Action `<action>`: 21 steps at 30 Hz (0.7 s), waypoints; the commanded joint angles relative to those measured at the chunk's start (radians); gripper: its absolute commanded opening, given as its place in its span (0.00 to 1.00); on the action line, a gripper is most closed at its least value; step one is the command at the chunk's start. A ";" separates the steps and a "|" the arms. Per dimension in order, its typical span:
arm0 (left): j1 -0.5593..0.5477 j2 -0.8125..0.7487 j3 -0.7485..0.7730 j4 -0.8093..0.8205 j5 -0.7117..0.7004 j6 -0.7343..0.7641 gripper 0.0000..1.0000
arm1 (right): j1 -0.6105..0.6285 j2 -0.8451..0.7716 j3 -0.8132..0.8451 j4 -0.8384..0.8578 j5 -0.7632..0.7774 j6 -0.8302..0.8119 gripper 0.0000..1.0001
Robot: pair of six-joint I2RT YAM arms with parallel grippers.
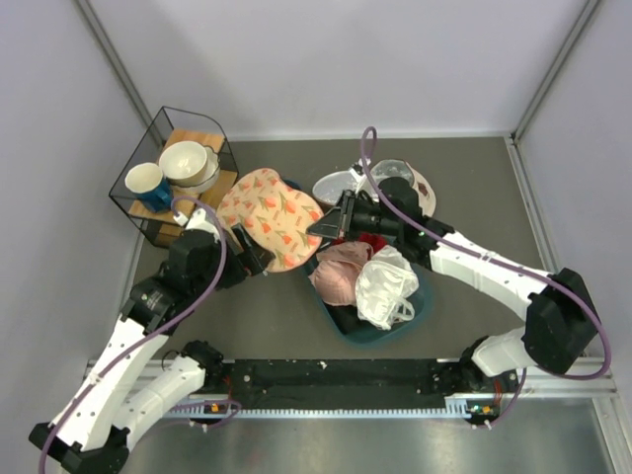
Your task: Unzip the laundry bag and remove the bra
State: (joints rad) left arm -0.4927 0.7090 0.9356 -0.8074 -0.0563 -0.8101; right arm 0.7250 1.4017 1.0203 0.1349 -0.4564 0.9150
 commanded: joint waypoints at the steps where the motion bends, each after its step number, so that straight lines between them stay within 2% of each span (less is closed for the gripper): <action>1: 0.009 -0.063 -0.078 0.158 0.052 -0.090 0.99 | -0.010 -0.049 -0.006 0.097 -0.031 0.013 0.00; 5: 0.017 -0.088 -0.107 0.200 0.052 -0.087 0.98 | -0.012 -0.063 -0.015 0.098 -0.034 0.016 0.00; 7: 0.026 -0.092 -0.116 0.220 0.052 -0.081 0.91 | -0.013 -0.075 -0.022 0.094 -0.045 0.016 0.00; 14: 0.098 -0.102 -0.173 0.321 0.153 -0.054 0.82 | -0.058 -0.083 -0.029 0.094 -0.162 0.065 0.00; 16: 0.126 -0.100 -0.184 0.341 0.187 -0.052 0.83 | -0.068 -0.078 -0.031 0.097 -0.205 0.084 0.00; 20: 0.146 -0.098 -0.182 0.382 0.223 -0.037 0.98 | -0.075 -0.067 -0.011 0.075 -0.260 0.117 0.00; 21: 0.148 -0.100 -0.182 0.407 0.230 -0.037 0.99 | -0.076 -0.064 -0.008 0.077 -0.277 0.122 0.00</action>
State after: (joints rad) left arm -0.3618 0.6128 0.7570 -0.5316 0.1215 -0.8639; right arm 0.6575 1.3605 0.9848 0.1459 -0.6182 0.9901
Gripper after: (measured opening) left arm 0.952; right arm 0.030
